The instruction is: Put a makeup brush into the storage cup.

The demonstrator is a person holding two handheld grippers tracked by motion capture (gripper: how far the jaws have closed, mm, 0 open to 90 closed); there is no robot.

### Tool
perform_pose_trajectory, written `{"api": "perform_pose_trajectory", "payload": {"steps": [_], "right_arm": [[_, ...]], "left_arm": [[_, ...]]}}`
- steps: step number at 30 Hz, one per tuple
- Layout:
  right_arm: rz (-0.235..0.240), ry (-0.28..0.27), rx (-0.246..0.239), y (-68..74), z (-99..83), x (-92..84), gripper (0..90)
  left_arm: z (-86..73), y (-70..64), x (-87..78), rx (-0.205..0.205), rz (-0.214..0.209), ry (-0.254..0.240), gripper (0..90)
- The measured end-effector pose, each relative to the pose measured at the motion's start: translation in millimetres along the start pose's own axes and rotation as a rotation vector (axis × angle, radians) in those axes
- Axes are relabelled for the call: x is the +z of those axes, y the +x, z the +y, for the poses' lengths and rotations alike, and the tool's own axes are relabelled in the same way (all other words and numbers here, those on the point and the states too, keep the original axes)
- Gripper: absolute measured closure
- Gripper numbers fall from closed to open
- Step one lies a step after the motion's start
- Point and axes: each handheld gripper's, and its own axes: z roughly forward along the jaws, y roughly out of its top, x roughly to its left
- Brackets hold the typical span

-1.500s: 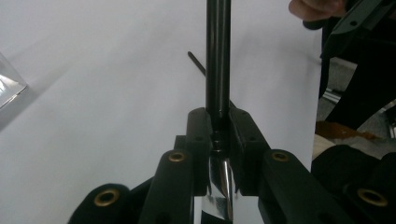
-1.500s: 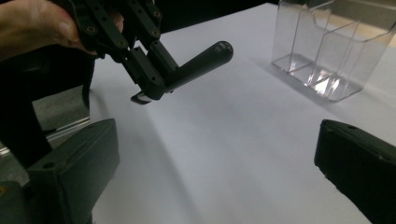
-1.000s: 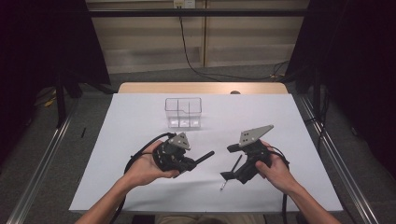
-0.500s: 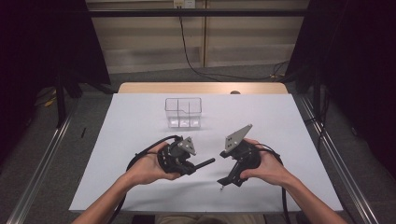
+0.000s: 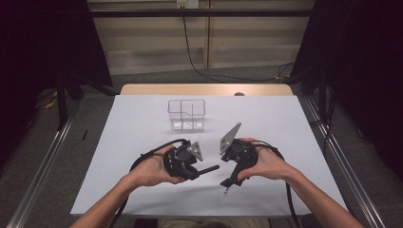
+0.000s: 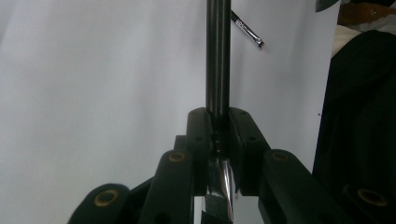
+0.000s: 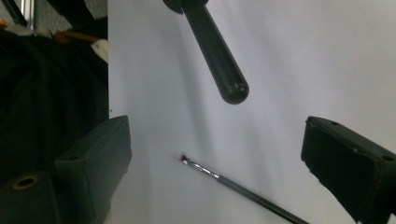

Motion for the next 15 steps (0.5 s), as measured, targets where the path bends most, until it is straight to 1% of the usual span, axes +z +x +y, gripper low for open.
{"api": "perform_pose_trajectory", "payload": {"steps": [1,2,3,4,5,6,7,8,9,10,11,12,13,14,15], "right_arm": [[-0.002,0.019,-0.005,-0.4,1.2,0.5,8.4],[-0.008,0.034,-0.005,-0.7,2.5,1.1,8.3],[-0.008,0.053,-0.006,-0.5,3.7,1.5,8.3],[-0.005,0.063,-0.018,-0.6,4.6,1.9,8.0],[-0.009,0.074,-0.013,-0.2,5.9,2.2,8.0],[-0.013,0.087,-0.016,-0.2,7.1,2.5,7.7],[-0.014,0.092,-0.02,-0.5,8.3,3.1,7.7],[-0.019,0.101,-0.025,-0.5,9.4,3.3,8.9],[-0.023,0.108,-0.029,-0.4,10.7,3.6,10.5],[-0.017,0.121,-0.03,-0.5,11.8,4.2,12.8],[-0.014,0.132,-0.027,-0.5,12.8,5.0,15.3],[-0.013,0.143,-0.037,-1.4,13.7,5.7,17.2],[-0.014,0.149,-0.049,-1.9,14.4,6.8,20.0],[-0.009,0.154,-0.042,-1.2,15.2,7.4,23.9],[-0.004,0.154,-0.048,-1.4,16.1,7.8,26.9]], "left_arm": [[0.1,-0.4,1.1,-0.004,0.004,-0.01,79.5],[0.2,-0.3,1.3,-0.005,0.005,-0.007,79.5],[0.2,-0.1,1.6,0.003,0.004,-0.003,79.5],[0.3,0.3,1.6,0.014,0.0,0.009,79.5],[0.4,0.4,1.9,0.017,-0.001,0.013,79.5],[0.5,-0.6,2.8,0.006,-0.003,0.009,79.5],[0.5,-1.1,3.9,0.006,0.006,0.007,79.5],[0.9,-1.1,4.3,0.008,0.001,0.011,79.5],[1.2,-0.9,4.4,0.021,-0.001,0.02,79.5],[1.3,-1.8,5.4,0.015,0.005,0.014,79.5],[1.4,-1.4,5.7,0.028,0.006,0.021,79.5],[1.4,-2.2,6.3,0.015,0.002,0.017,79.5],[1.5,-2.1,6.7,0.018,0.002,0.017,79.5],[1.6,-1.6,6.9,0.03,0.001,0.025,79.5],[1.8,-1.1,7.1,0.041,0.001,0.032,79.5]]}}
